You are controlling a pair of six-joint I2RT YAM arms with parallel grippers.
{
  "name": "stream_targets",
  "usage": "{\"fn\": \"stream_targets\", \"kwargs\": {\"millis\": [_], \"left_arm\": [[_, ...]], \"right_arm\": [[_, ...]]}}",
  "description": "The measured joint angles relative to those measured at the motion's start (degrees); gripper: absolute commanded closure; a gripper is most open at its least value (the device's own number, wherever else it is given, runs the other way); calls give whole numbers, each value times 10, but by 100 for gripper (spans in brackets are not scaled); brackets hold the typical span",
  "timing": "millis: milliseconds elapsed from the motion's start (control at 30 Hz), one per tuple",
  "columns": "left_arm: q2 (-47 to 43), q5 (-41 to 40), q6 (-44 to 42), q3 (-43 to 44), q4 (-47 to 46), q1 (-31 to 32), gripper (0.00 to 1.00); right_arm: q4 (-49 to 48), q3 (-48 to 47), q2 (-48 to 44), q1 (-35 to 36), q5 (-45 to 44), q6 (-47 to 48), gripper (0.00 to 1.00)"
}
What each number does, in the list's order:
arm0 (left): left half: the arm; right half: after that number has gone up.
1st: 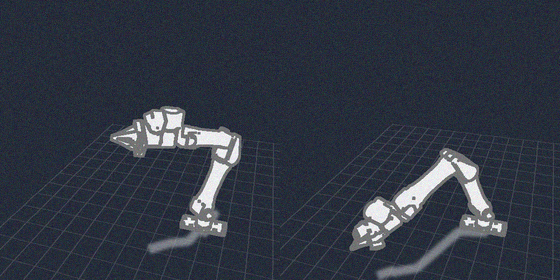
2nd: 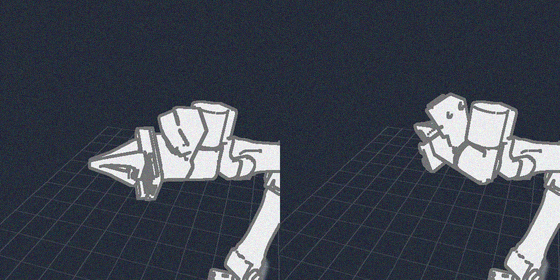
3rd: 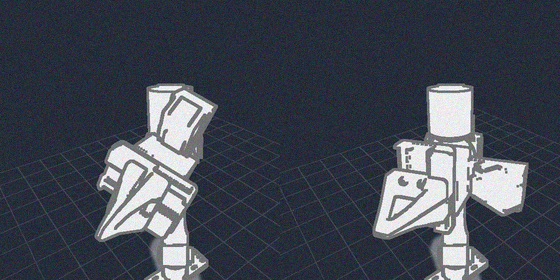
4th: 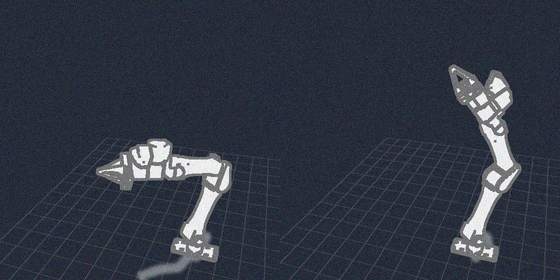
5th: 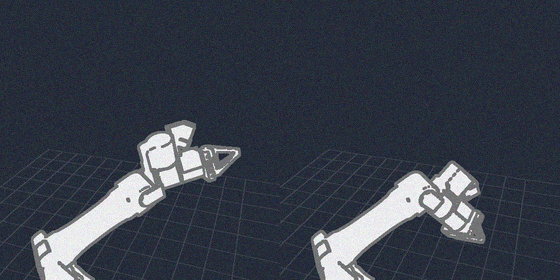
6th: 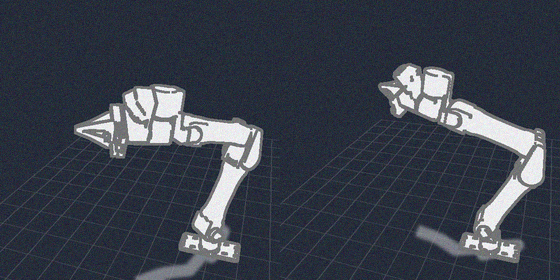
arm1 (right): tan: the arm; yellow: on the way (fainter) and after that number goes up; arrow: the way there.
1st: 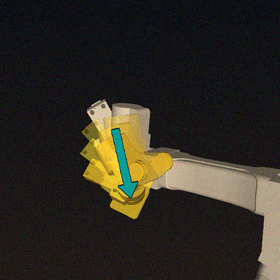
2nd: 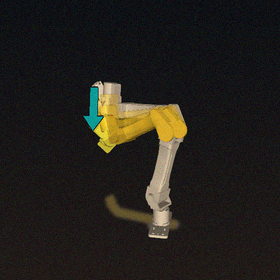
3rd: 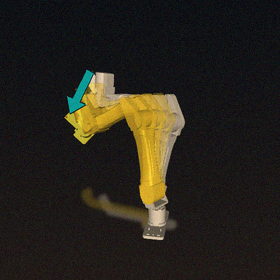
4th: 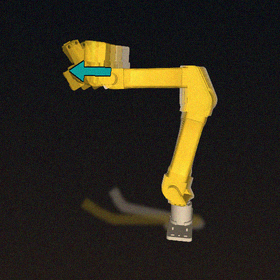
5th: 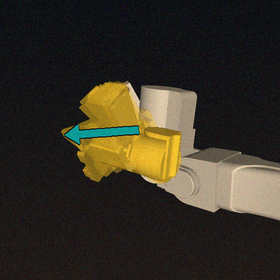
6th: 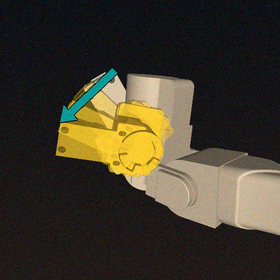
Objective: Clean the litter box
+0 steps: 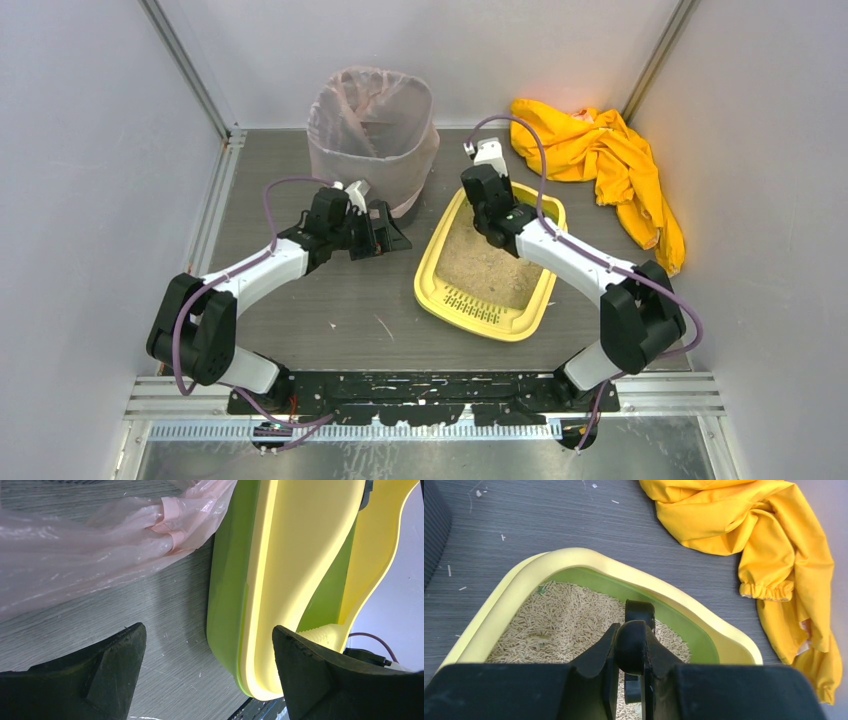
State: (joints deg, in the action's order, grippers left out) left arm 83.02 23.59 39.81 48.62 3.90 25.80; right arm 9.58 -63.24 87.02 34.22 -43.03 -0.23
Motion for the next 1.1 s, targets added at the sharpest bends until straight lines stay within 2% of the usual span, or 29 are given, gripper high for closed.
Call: {"fn": "stream_targets", "kwargs": {"millis": [300, 700, 1100], "left_arm": [[0, 0, 0, 0, 0, 0, 5], [-1, 0, 0, 0, 0, 0, 5], [-1, 0, 0, 0, -2, 0, 5]], "right_arm": [[-19, 42, -42, -26, 82, -51, 99], [-56, 130, -142, -136, 243, -161, 99], [-75, 169, -173, -150, 317, -211, 99]]}}
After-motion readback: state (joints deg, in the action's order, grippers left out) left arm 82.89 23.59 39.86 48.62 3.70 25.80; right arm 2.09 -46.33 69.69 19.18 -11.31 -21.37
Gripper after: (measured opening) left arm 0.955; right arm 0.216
